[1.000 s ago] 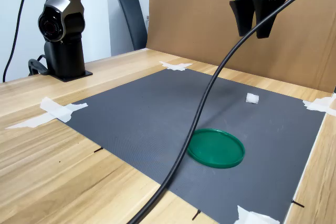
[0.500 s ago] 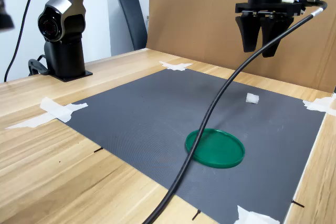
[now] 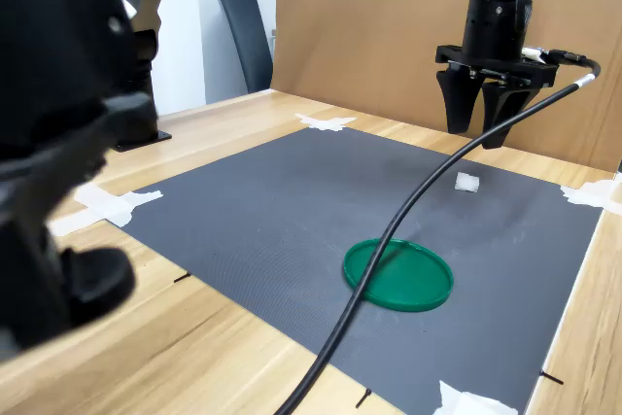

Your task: Grasp a white terminal and put it in the green lid.

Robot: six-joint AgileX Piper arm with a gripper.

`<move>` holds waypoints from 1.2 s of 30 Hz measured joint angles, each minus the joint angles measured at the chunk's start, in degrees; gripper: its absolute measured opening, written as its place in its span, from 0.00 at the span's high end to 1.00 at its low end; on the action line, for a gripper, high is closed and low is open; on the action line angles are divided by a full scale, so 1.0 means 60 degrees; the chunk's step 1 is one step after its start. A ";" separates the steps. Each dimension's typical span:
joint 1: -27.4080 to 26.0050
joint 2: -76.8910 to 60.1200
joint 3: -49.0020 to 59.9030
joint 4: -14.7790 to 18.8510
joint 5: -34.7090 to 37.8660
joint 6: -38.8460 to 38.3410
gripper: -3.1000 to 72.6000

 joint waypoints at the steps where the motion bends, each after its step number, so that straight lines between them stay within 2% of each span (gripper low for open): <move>1: 0.0000 0.0016 0.0000 0.0000 -0.0056 -0.0043 0.22; 9: 0.0352 0.0330 0.0008 -0.0368 -0.0253 -0.0826 0.25; 13: 0.0471 0.0330 0.0008 -0.0799 -0.0215 -0.1300 0.25; 15: 0.0471 0.0330 0.0008 -0.1194 -0.0146 -0.2193 0.25; 20: 0.0471 0.0340 0.0008 -0.1142 -0.0146 -0.2287 0.25; 25: 0.0471 0.0572 0.0273 -0.1053 -0.0218 -0.1741 0.25; 32: 0.0471 0.0601 0.0946 -0.1216 -0.1509 -0.2173 0.25; 36: 0.0471 0.0601 0.0946 -0.1177 -0.1568 -0.2322 0.25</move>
